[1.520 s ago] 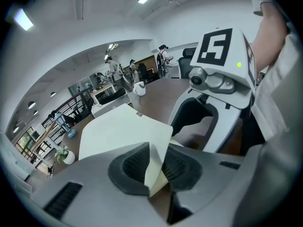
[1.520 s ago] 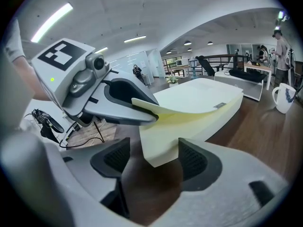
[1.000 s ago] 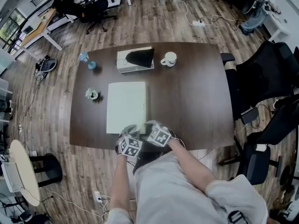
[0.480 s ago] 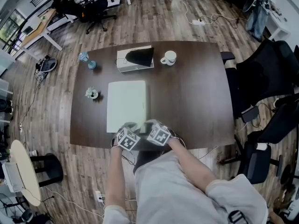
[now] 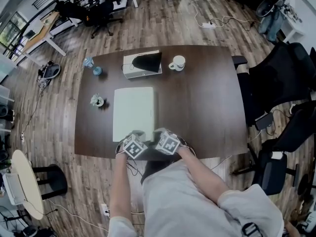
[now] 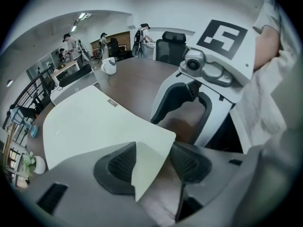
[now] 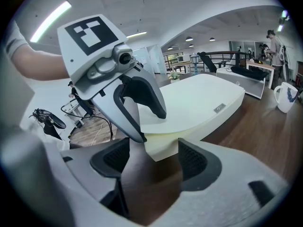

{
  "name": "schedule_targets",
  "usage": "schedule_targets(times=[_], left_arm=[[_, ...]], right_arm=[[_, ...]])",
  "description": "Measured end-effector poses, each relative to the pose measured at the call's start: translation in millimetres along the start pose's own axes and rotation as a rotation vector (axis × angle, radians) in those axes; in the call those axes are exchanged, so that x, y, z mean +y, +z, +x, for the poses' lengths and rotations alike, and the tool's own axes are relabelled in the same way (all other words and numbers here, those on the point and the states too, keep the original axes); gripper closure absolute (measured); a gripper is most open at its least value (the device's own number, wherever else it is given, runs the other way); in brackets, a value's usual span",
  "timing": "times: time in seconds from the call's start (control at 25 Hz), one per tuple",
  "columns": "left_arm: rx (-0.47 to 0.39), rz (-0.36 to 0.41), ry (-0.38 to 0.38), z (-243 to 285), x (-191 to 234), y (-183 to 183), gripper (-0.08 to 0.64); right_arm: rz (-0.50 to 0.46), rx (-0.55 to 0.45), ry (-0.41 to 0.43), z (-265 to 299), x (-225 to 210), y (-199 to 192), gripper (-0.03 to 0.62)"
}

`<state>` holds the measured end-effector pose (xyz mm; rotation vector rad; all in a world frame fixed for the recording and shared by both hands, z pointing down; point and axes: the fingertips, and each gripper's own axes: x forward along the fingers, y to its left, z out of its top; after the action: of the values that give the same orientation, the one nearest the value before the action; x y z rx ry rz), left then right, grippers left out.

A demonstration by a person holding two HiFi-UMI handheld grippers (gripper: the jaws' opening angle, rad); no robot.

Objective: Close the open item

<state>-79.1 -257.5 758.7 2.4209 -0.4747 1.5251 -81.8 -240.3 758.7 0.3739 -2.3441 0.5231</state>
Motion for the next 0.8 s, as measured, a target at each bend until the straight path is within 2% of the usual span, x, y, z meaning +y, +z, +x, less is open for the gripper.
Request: schedule_targets(times=[0.16, 0.44, 0.8], left_arm=[[0.009, 0.024, 0.000, -0.3, -4.5, 0.9, 0.327], [-0.010, 0.021, 0.016, -1.6, -1.0, 1.3, 0.325], [-0.115, -0.024, 0.030, -30.2, -5.2, 2.3, 0.327]], right_arm=[[-0.009, 0.010, 0.003, -2.6, 1.1, -3.3, 0.258], [-0.005, -0.018, -0.030, -12.6, -6.8, -1.3, 0.258], [0.082, -0.108, -0.121, -38.7, -27.9, 8.9, 0.258]])
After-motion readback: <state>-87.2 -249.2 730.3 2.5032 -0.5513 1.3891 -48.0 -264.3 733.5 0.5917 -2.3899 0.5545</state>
